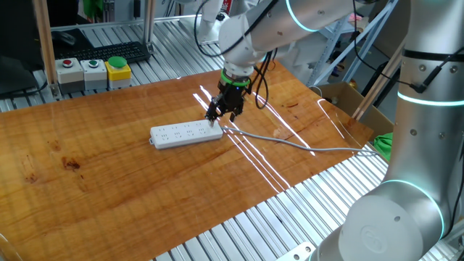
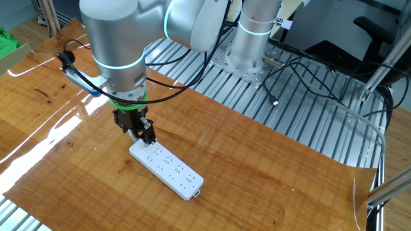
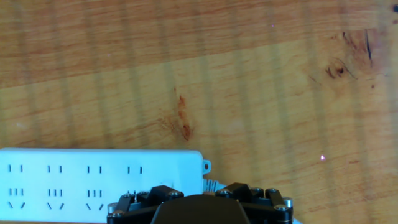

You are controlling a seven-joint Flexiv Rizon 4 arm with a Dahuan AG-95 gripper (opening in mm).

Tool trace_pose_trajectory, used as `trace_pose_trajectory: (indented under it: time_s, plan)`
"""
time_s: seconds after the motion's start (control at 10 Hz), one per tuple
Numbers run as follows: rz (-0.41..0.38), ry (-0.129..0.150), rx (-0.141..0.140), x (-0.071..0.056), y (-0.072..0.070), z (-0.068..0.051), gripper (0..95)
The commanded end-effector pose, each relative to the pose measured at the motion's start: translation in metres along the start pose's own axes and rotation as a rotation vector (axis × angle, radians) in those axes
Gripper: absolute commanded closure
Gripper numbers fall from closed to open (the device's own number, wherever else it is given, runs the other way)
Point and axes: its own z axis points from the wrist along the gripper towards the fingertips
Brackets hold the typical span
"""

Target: Turn on the power strip by pressing the button

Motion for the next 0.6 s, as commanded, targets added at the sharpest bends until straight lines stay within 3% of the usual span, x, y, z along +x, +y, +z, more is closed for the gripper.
trace_pose_trajectory:
  time_s: [0.1, 0.6]
  plan:
    - [-0.001, -0.002, -0.003, 0.0009, -0.0005, 0.0011, 19.0]
    - [0.002, -0.004, -0.014, 0.0014, 0.0000, 0.0035, 19.0]
